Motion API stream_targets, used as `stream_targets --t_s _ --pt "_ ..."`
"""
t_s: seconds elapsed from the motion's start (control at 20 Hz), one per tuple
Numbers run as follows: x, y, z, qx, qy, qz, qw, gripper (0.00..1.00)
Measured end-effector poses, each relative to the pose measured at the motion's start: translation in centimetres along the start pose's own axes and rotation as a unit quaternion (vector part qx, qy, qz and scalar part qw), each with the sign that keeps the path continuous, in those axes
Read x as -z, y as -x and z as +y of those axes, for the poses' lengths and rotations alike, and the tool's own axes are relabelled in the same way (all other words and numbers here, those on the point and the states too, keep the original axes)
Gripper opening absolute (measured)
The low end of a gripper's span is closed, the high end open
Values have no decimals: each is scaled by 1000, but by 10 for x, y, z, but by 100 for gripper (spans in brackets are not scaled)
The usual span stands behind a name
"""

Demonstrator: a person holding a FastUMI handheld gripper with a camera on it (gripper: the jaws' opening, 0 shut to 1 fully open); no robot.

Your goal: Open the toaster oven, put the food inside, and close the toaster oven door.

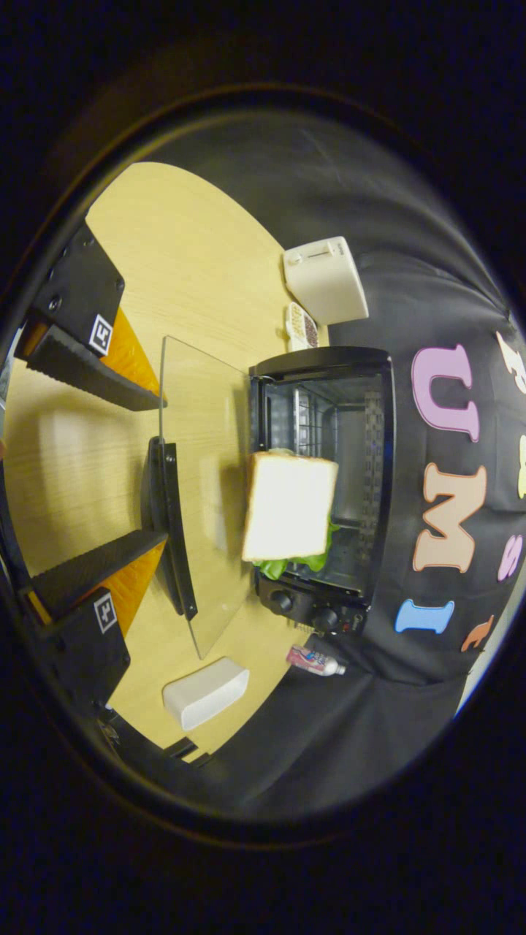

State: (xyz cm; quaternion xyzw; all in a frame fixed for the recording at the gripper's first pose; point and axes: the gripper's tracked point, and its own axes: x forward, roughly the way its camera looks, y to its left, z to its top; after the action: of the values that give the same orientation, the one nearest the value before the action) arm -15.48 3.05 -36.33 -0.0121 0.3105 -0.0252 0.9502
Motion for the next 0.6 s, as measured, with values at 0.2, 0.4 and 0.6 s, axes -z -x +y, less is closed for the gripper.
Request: stream_targets --t_s 0.2,0.4,0.6 --pt "-30 6 -1 3 -1 -35 999 100" --pt "-57 8 -1 14 13 -62 998 100" --pt "-83 10 0 8 -2 -93 996 100"
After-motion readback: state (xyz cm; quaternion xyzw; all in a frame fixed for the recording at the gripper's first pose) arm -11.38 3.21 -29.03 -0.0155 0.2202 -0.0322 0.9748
